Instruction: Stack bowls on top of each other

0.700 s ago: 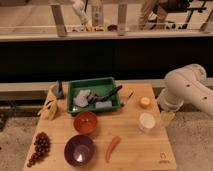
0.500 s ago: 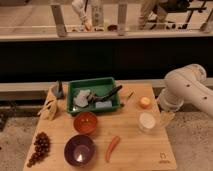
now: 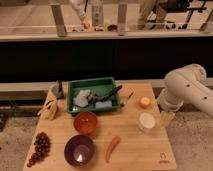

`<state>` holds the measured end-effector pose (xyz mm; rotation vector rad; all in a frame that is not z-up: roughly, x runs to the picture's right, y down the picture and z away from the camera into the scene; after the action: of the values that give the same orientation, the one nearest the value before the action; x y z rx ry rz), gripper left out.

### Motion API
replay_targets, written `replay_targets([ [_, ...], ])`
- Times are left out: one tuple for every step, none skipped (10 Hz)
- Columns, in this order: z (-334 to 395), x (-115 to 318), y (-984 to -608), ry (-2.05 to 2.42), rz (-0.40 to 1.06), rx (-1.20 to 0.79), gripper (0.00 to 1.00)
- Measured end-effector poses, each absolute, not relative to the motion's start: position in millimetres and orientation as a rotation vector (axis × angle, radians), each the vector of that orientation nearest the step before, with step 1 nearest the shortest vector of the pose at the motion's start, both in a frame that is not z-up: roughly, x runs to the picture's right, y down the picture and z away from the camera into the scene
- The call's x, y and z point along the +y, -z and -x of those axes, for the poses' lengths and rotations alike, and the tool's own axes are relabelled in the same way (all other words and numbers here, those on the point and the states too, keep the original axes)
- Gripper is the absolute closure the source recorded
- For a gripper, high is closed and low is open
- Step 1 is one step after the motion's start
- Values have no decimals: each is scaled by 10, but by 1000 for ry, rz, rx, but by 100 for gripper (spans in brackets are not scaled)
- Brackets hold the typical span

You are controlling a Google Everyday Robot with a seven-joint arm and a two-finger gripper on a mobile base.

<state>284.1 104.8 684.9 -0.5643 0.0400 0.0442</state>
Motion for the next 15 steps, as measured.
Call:
replay_targets([
  [-2841, 1048, -6849, -44, 564, 40, 20],
  [-2841, 1048, -6849, -44, 564, 40, 20],
  [-2841, 1048, -6849, -44, 564, 40, 20],
  [-2841, 1048, -6849, -44, 564, 40, 20],
  [-2841, 1049, -6849, -44, 564, 40, 20],
  [-2841, 1048, -6849, -44, 564, 40, 20],
  [-2841, 1048, -6849, -44, 564, 40, 20],
  [-2841, 1049, -6849, -43, 564, 41, 20],
  [-2807, 1073, -6859, -16, 563, 42, 20],
  [-2650, 1085, -6884, 27, 561, 35, 20],
  [-2505, 1093, -6903, 59, 560, 30, 20],
  [-2454, 1107, -6916, 80, 559, 30, 20],
  [-2440, 1111, -6923, 99, 557, 27, 20],
  [-2438, 1122, -6924, 111, 554, 27, 20],
  [-2382, 1139, -6928, 132, 551, 24, 20],
])
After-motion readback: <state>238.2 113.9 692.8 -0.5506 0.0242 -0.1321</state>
